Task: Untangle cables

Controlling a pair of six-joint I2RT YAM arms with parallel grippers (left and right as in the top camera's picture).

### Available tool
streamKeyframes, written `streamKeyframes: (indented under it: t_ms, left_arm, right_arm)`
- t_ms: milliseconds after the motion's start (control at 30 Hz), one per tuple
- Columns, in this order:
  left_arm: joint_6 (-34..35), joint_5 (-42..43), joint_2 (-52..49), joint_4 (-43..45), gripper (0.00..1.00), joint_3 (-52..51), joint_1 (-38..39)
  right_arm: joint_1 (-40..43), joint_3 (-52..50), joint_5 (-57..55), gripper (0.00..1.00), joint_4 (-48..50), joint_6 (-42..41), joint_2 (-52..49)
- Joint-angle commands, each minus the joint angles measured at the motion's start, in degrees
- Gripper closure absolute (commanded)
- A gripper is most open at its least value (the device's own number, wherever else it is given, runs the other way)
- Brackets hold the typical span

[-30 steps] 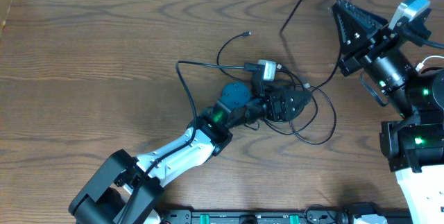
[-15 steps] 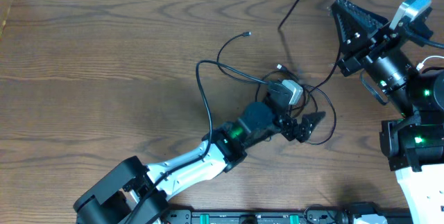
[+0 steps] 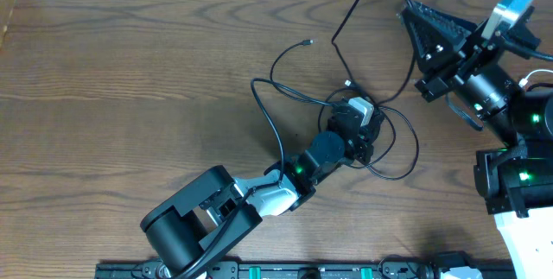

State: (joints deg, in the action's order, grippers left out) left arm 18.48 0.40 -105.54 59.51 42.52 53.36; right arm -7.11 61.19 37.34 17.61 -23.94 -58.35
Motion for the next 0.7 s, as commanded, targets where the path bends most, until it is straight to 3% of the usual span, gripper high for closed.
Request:
streamKeyframes:
  t_ms: [0, 333, 467, 667]
  left_arm:
    - [-0.9, -1.33, 1.7, 1.9, 0.92, 0.26, 0.07]
    - [-0.87, -1.36, 19.67, 3.17, 0.92, 0.26, -5.31]
    - [-0.87, -1.38, 26.08, -1.09, 0.93, 0.26, -8.48]
    - [-0.87, -1.4, 30.01, -4.37, 0.93, 0.26, -12.11]
  right_arm:
    - [-0.39, 1.44, -2.82, 0.97, -4.26, 1.4, 0.2]
    - [-0.39, 1.44, -19.26, 0.92, -24.5, 9.66, -1.66]
    - [-0.5, 1.44, -18.51, 0.96, -32.74, 9.62, -3.93]
    - [-0.79, 1.42, -8.02, 0.99, -45.42, 9.68, -7.67]
